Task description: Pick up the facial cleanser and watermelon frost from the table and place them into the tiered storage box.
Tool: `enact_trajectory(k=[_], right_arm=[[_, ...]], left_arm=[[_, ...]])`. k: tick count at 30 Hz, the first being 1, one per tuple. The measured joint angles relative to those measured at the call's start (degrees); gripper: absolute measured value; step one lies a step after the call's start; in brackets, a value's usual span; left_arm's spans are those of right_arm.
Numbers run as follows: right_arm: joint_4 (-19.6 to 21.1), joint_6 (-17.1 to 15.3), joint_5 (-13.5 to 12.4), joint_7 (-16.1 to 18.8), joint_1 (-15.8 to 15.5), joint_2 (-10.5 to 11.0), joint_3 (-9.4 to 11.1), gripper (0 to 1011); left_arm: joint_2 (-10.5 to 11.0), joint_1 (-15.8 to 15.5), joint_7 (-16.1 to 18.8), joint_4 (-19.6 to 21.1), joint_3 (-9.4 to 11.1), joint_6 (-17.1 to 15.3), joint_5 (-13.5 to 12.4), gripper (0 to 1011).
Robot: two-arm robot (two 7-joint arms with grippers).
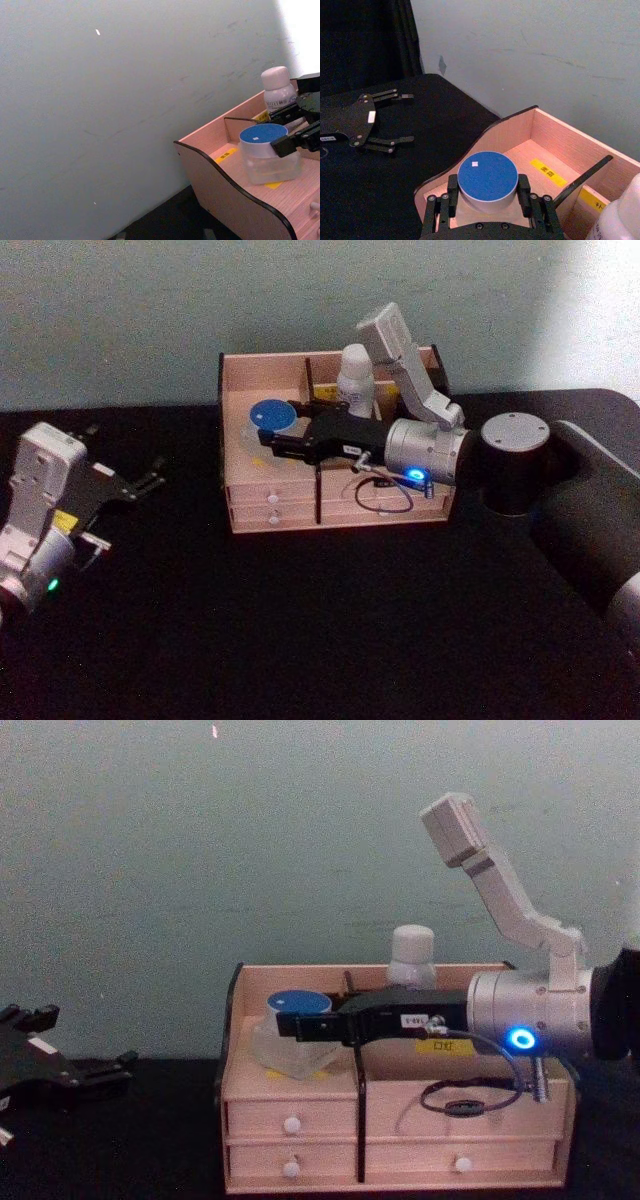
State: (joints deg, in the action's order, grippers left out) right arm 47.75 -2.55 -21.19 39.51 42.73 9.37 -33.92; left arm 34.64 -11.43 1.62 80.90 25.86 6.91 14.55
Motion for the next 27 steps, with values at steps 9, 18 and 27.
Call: enact_trajectory(k=[9, 18, 27], right_arm=[[0.1, 0.0, 0.0, 0.0, 0.0, 0.0, 0.0, 715], [0.1, 0.0, 0.1, 0.0, -0.1, 0.1, -0.1, 891], [0.1, 0.0, 0.1, 0.0, -0.1, 0.1, 0.0, 1002]], left_arm=[[0.0, 0.0, 0.0, 0.0, 0.0, 0.0, 0.0, 1001], [0.0, 0.0, 0.0, 0.0, 0.0, 0.0, 0.0, 1001], [0.0, 0.0, 0.0, 0.0, 0.0, 0.0, 0.0, 1001]])
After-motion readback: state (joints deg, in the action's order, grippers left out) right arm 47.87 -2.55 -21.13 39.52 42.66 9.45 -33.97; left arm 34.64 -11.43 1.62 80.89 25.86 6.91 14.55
